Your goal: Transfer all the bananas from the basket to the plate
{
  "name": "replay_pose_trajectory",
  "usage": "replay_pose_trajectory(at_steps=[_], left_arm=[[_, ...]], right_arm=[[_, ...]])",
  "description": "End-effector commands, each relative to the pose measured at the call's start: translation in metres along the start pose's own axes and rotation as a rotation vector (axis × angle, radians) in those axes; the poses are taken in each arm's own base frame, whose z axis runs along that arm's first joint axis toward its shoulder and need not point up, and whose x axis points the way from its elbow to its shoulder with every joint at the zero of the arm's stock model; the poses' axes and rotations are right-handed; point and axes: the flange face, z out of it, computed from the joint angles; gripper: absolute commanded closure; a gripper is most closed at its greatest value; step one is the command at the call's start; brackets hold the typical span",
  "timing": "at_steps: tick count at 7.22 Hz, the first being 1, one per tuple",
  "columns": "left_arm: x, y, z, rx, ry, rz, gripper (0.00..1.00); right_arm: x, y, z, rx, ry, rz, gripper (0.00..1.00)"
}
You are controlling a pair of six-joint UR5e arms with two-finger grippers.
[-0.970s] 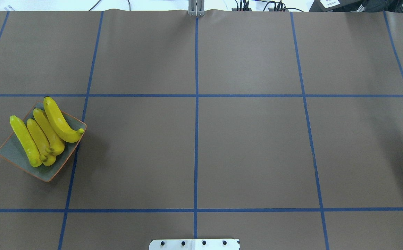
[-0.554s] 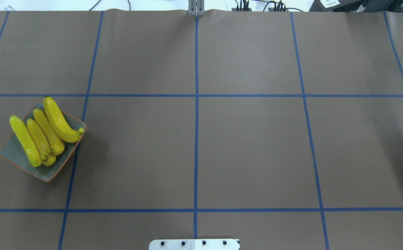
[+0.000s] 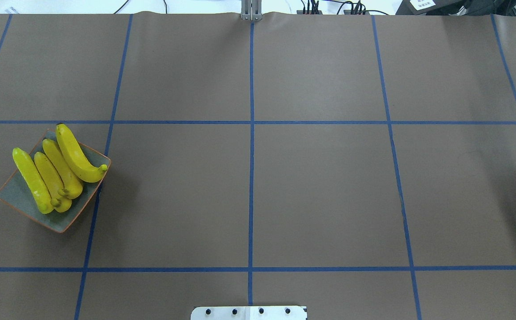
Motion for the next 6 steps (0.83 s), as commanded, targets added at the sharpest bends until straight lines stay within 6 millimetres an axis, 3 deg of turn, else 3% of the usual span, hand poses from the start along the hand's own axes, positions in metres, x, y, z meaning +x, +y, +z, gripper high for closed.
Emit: replay_pose_trajectory(at_steps=[1,3,4,6], left_arm=[[0.009,-0.002,-0.007,0.016,0.003,0.012,0.0],[0.024,-0.01,-0.02,0.049,0.007,0.05,0.0],[0.041,0.002,-0.041,0.088,0.007,0.08,0.0],[0.038,0.006,-0.035,0.077,0.004,0.064,0.0]], right_arm=[[-0.019,0.002,-0.017,0.035,-0.009,-0.039,0.0],[-0.014,0.0,-0.007,0.02,0.017,-0.035,0.0],[-0.015,0.001,-0.008,0.023,0.018,-0.037,0.0],[-0.018,-0.005,-0.008,0.025,0.024,-0.044,0.0]])
